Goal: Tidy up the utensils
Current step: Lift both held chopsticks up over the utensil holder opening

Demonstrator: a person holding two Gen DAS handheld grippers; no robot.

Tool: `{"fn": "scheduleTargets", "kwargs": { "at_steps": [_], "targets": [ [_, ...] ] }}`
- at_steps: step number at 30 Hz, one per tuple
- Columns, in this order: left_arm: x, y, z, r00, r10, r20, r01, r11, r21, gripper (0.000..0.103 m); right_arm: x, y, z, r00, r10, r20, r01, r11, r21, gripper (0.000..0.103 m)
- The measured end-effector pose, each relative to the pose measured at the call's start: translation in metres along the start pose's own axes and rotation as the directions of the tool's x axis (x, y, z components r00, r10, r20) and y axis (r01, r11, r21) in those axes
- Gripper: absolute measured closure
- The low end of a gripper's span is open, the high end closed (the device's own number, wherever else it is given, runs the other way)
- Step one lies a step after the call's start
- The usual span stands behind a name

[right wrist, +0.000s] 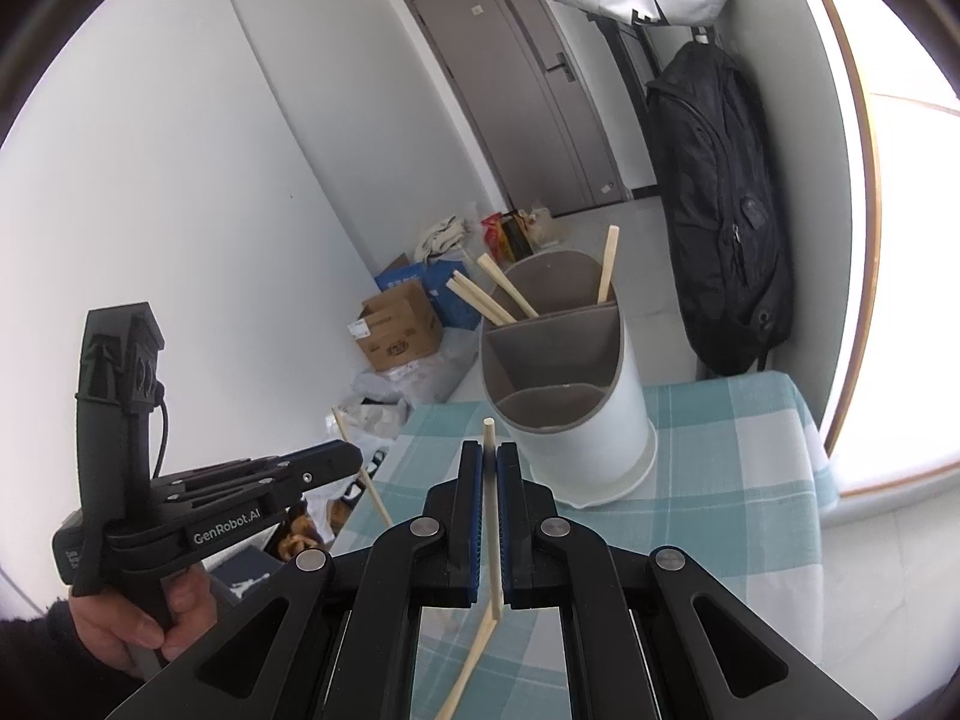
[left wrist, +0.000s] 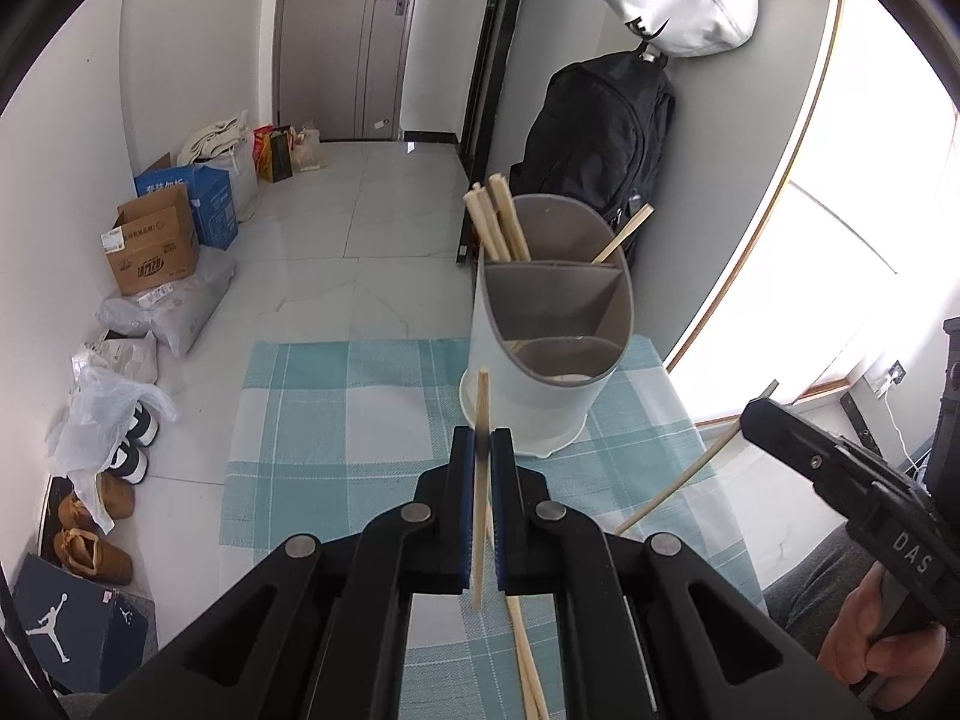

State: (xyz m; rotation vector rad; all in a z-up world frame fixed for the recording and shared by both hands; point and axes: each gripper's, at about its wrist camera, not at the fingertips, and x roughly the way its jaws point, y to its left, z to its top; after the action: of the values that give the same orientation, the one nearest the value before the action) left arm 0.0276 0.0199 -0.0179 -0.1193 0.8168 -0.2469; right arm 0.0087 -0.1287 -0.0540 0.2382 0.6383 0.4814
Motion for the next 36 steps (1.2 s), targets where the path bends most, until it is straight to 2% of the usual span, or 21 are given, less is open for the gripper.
{"fn": "scheduleTargets", "kwargs": {
  "at_steps": [9, 18, 28, 36],
  "targets": [
    [-0.015, -0.011, 0.021, 0.999, -0.022, 0.045, 0.021, 0.999, 0.034, 0.102, -0.017, 0.005, 0.022, 0.999, 0.0, 0.054, 0.001, 1.0, -0.007, 0.099],
    [-0.023, -0.021, 0.039, 0.998, -0.037, 0.048, 0.035, 0.998, 0.047, 0.102, -0.022, 0.0, 0.049, 0.997, -0.008, 0.072, 0.008, 1.0, -0.001, 0.099],
    [-0.042, -0.035, 0.084, 0.993, -0.069, 0.092, 0.063, 0.996, 0.067, 0.102, -0.026, 0.003, 0.11, 0.996, -0.017, 0.093, 0.019, 0.999, -0.027, 0.099],
    [-0.037, -0.039, 0.121, 0.991, -0.079, 0.106, 0.071, 0.994, 0.079, 0.102, -0.02, 0.005, 0.161, 0.994, -0.021, 0.11, 0.026, 0.999, -0.043, 0.099]
  ]
}}
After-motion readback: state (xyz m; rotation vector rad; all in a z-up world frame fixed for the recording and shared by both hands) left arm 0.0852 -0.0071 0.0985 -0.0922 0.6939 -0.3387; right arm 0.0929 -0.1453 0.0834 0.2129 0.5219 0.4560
